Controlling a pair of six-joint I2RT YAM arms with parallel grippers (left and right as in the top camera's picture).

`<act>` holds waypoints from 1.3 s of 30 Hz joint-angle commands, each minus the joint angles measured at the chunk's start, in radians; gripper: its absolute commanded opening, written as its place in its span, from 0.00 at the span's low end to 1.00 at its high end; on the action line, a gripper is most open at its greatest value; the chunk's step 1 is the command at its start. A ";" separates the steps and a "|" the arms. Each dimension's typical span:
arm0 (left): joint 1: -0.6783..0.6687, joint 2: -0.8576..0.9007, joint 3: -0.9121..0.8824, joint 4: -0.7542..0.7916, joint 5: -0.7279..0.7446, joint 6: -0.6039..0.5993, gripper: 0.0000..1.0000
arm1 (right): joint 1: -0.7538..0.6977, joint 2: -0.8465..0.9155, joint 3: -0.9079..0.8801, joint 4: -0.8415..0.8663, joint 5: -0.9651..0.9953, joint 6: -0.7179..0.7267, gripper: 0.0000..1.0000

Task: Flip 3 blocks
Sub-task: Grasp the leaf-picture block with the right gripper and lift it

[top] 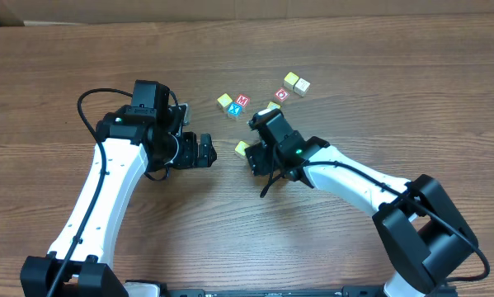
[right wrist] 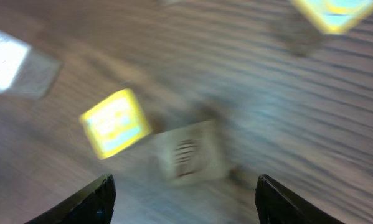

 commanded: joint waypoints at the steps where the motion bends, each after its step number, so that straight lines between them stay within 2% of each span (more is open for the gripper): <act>1: -0.002 0.008 0.021 -0.002 -0.006 -0.002 0.99 | -0.068 -0.005 0.025 0.004 0.045 0.092 0.72; 6: -0.002 0.008 0.021 -0.003 -0.006 -0.002 1.00 | -0.139 0.019 0.025 0.025 -0.076 0.089 0.68; 14: -0.002 0.008 0.021 -0.002 -0.006 -0.003 1.00 | -0.133 0.049 0.025 0.039 -0.298 -0.077 0.66; 20: -0.002 0.008 0.021 -0.006 -0.005 -0.004 1.00 | -0.091 0.049 0.025 0.041 -0.280 -0.086 0.65; 31: -0.002 0.008 0.021 -0.034 -0.006 -0.006 1.00 | -0.091 0.159 0.025 0.061 -0.223 0.010 0.57; 37: -0.002 0.008 0.021 -0.036 -0.006 -0.006 1.00 | -0.091 0.161 0.027 0.090 -0.222 0.049 0.55; 39: -0.002 0.008 0.021 -0.034 -0.006 -0.006 1.00 | -0.091 0.161 0.027 0.088 -0.222 0.052 0.51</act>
